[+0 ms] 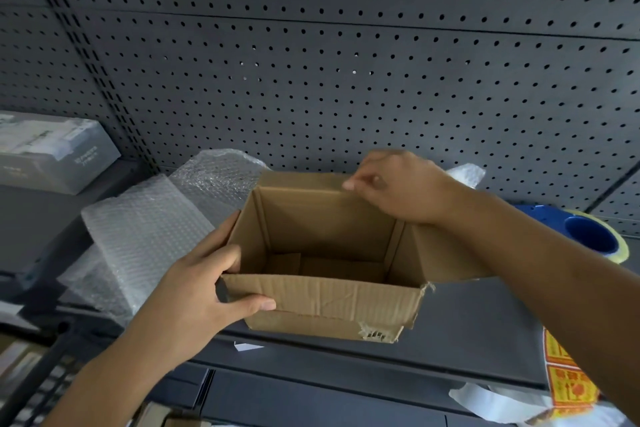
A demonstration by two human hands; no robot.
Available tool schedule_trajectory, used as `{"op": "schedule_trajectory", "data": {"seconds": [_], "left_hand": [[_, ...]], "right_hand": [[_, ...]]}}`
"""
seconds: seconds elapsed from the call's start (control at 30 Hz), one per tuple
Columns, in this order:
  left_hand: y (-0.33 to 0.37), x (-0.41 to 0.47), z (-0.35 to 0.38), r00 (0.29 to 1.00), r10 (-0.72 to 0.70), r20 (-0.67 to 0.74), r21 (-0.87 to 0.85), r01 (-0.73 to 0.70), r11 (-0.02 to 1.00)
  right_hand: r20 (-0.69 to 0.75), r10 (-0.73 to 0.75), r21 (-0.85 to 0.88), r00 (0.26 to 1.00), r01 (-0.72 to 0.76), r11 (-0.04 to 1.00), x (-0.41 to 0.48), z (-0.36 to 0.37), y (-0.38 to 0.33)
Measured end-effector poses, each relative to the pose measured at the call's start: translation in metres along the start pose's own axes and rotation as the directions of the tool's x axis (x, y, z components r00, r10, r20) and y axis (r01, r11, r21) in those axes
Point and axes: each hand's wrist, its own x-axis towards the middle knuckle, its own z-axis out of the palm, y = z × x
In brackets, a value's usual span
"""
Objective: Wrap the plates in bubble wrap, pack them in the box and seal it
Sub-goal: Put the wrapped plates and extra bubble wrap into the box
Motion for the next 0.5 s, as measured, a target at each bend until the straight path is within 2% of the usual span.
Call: {"op": "schedule_trajectory", "data": {"seconds": [0.1,0.17,0.3,0.4,0.5], "left_hand": [[-0.003,0.000,-0.002,1.000,0.008,-0.004,0.016,-0.008,1.000],[-0.004,0.001,-0.002,1.000,0.013,0.003,0.020,-0.013,1.000],[-0.006,0.002,-0.001,1.000,0.026,-0.012,0.004,-0.026,1.000],[-0.010,0.002,0.000,0.999,0.039,-0.027,0.003,-0.039,0.999],[-0.014,0.003,0.000,0.997,0.071,-0.032,0.020,-0.070,0.997]], "right_hand": [[0.151,-0.031,0.005,0.988,0.030,1.000,-0.002,0.008,-0.002],[0.168,-0.040,0.033,0.985,0.034,0.999,-0.002,0.013,0.000],[0.198,-0.019,0.210,0.980,-0.024,0.977,-0.001,0.013,0.003],[0.224,0.006,0.247,0.974,-0.062,0.967,0.002,0.013,0.003],[0.205,0.039,0.336,0.978,-0.108,0.936,-0.006,0.012,0.006]]}}
